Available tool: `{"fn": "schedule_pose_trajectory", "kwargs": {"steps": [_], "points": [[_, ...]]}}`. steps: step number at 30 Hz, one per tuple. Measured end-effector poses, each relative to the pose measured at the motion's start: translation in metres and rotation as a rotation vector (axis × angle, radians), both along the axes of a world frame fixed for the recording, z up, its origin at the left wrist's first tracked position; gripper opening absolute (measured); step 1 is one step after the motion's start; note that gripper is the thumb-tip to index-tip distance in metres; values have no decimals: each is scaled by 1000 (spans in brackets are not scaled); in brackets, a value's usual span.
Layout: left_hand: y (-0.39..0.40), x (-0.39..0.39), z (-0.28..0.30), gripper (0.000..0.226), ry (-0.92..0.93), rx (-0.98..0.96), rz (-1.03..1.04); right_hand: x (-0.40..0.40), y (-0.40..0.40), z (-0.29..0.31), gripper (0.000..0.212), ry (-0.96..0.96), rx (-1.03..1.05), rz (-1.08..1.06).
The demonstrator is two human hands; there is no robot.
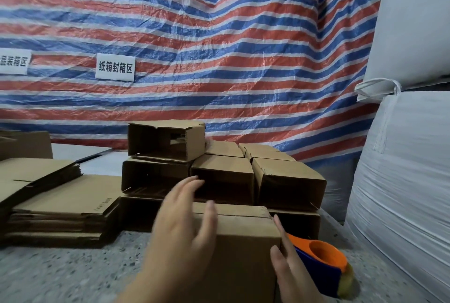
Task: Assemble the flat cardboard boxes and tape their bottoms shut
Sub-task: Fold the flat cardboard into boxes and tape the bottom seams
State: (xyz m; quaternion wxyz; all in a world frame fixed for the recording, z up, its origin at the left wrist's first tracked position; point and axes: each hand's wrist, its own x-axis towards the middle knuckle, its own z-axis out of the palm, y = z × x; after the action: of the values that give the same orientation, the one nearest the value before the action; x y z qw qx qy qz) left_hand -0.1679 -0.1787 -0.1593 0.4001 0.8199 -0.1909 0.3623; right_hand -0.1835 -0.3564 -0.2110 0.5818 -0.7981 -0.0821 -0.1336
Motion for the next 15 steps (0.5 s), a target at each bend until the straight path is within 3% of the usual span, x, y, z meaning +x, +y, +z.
{"fn": "schedule_pose_trajectory", "kwargs": {"steps": [2,4,6,10,12,15], "points": [[18,3,-21,57,114,-129,65,-1,-17,-4,63,-49,-54,25],[28,5,-36,42,303,-280,-32,5,-23,0,51,-26,32,21],[31,5,-39,32,396,-383,-142,2,-17,13,61,-36,20,-34],[36,17,-11,20,445,-468,-190,15,-15,44,64,68,-109,-227],[38,30,5,14,579,-450,-162,33,-21,62,61,167,-224,-278],[38,53,12,22,801,-446,-95,62,-28,68,64,350,-340,-318]]}}
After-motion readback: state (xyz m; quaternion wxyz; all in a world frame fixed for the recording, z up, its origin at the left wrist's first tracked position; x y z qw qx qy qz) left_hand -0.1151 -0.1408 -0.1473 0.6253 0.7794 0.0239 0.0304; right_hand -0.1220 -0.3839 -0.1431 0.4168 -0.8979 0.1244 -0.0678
